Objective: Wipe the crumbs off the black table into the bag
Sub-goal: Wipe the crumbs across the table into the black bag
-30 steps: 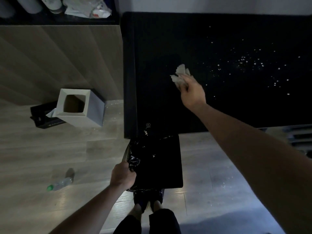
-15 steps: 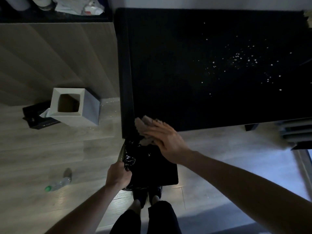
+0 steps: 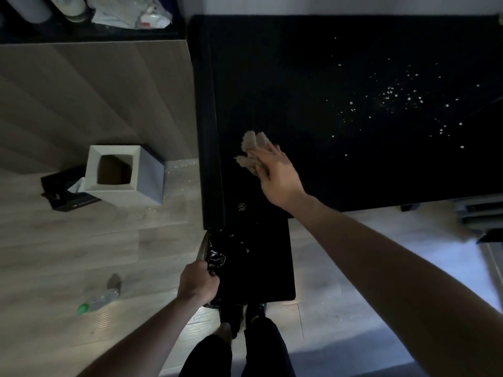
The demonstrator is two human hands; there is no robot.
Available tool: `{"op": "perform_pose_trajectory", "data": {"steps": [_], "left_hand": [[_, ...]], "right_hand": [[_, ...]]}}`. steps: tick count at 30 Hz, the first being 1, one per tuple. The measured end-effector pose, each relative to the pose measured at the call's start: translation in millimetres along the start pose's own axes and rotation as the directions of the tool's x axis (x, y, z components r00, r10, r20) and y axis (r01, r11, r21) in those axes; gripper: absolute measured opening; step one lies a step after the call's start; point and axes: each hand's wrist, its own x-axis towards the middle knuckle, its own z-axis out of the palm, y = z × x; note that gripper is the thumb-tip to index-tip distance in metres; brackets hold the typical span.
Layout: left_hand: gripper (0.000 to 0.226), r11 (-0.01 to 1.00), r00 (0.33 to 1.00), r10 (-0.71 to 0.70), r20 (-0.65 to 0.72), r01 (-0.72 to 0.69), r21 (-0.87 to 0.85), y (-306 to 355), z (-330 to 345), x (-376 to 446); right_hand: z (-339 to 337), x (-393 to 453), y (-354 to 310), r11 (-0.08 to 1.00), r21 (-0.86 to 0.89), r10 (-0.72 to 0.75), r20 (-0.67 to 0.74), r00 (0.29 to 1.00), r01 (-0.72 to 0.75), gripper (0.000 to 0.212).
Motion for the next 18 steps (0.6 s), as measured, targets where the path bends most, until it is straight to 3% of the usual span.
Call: {"op": "perform_pose_trajectory", "data": {"steps": [2,6,10,12,18], "left_hand": [[0.015,1.0,1.0,-0.003,0.0,0.003,0.01,1.3,0.2,1.4],[0.016,0.999,1.0,0.008,0.003,-0.008,0.031,2.8,-0.9,1.8],[0.023,0.999,1.0,-0.001,0.006,0.001,0.041,8.6,-2.0,1.1],[0.025,0.999,1.0,-0.006,0.002,0.006,0.044,12.1,-0.9,0.9],[0.023,0.999,0.999,-0.04,-0.001,0.04,0.031,22.3,7.1,-1.2]], "right_hand": [[13.4,-6.9,-1.8,0.991,-0.129,-0.039,-0.019,0.999,0.036,0.048],[24.4,-56.5,-4.9,0.982,-0.118,-0.151,0.007,0.989,0.15,0.044],[22.9,-108.1,-4.2,0.982,-0.007,-0.189,0.109,0.976,0.191,0.04],[11.6,-114.0,-8.1,0.985,0.11,-0.148,0.141,0.979,0.133,0.043],[-44.0,-33.7,10.3,0.947,0.318,-0.026,-0.041,0.999,0.038,0.036]]}}
